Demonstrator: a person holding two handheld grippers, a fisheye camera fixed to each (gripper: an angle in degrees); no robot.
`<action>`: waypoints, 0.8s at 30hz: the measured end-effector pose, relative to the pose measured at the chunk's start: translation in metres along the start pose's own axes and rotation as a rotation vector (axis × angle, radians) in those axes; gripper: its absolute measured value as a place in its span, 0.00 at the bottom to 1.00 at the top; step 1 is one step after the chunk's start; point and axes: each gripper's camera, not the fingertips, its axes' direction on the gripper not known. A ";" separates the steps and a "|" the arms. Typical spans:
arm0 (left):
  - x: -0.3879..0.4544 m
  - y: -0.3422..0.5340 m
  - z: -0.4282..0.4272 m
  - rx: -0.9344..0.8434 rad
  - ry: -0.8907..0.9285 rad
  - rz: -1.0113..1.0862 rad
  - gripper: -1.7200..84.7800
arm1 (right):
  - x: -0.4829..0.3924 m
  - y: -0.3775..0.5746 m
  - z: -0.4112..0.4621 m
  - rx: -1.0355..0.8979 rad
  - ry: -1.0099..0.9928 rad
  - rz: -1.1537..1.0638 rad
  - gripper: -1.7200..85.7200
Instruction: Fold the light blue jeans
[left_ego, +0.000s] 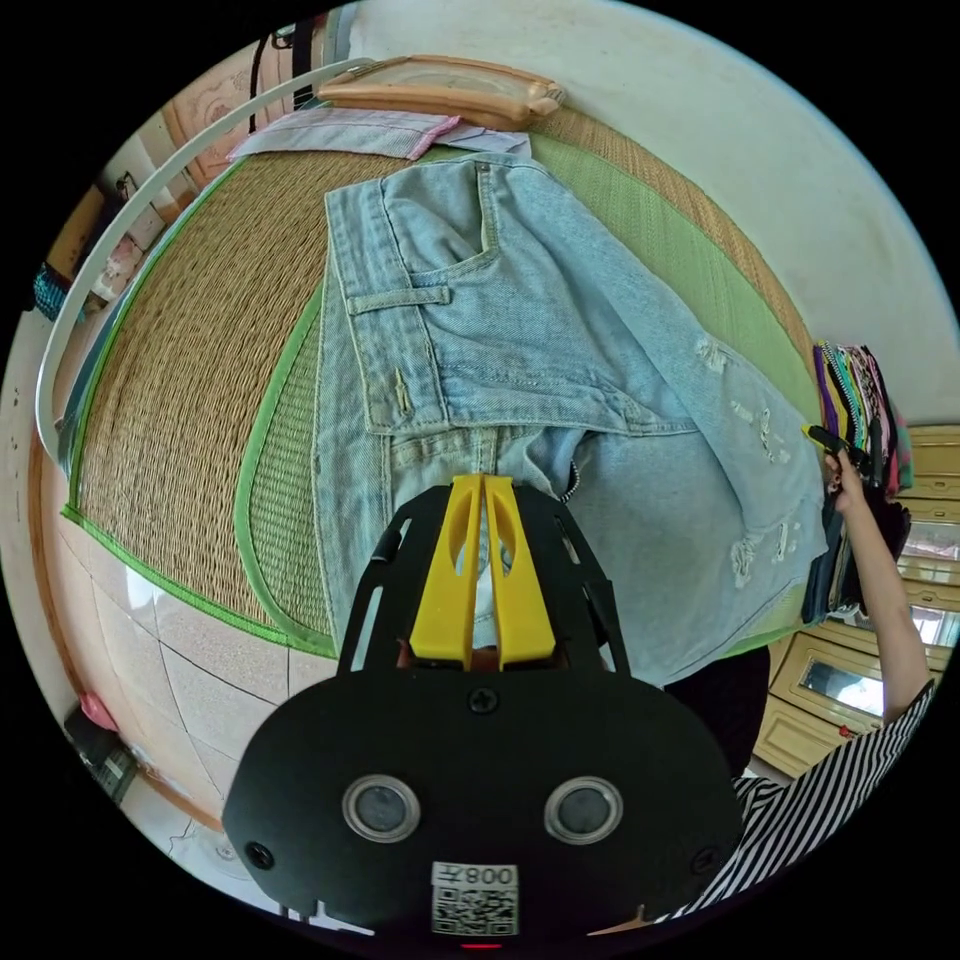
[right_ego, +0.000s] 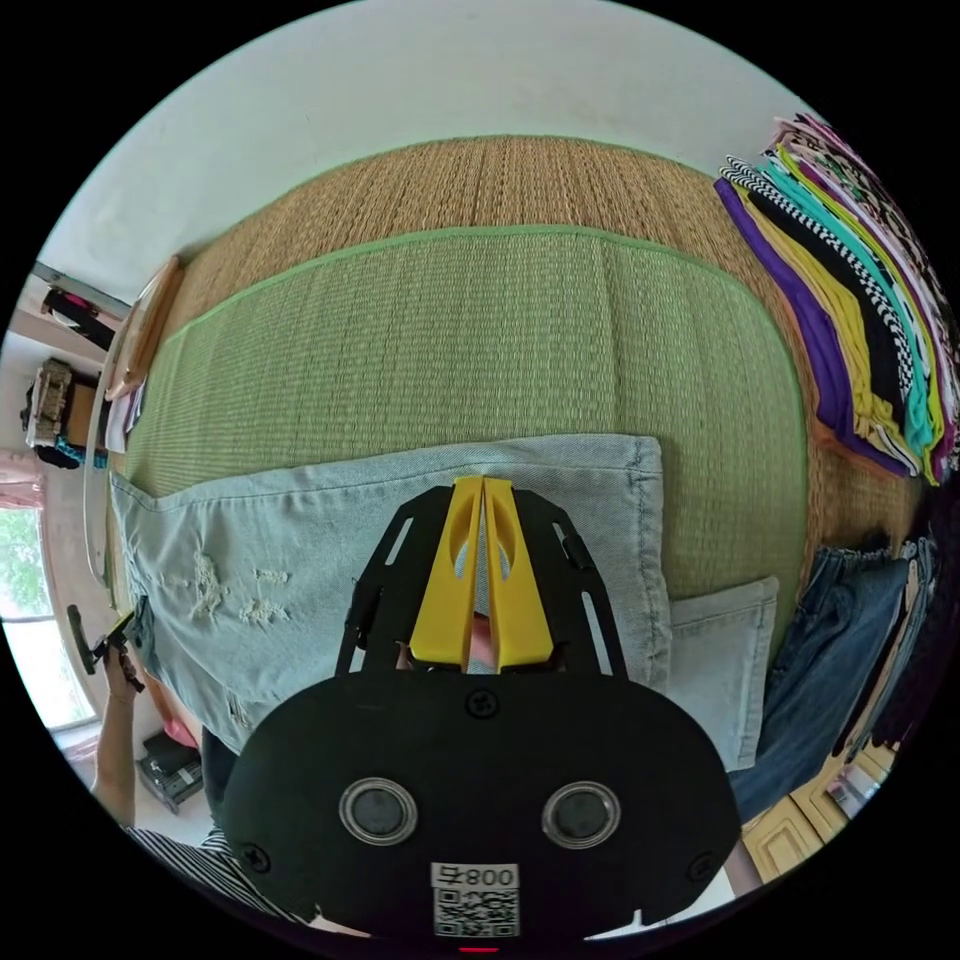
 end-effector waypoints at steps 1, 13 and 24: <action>0.001 0.000 -0.001 0.006 0.006 -0.004 0.02 | -0.005 -0.001 0.004 0.009 -0.001 -0.001 0.02; 0.068 0.008 -0.014 0.208 0.247 0.087 0.02 | -0.059 -0.026 0.041 0.032 0.253 -0.080 0.02; 0.090 0.011 0.035 -0.031 0.105 0.205 0.02 | -0.063 0.148 0.023 0.216 0.190 -0.102 0.01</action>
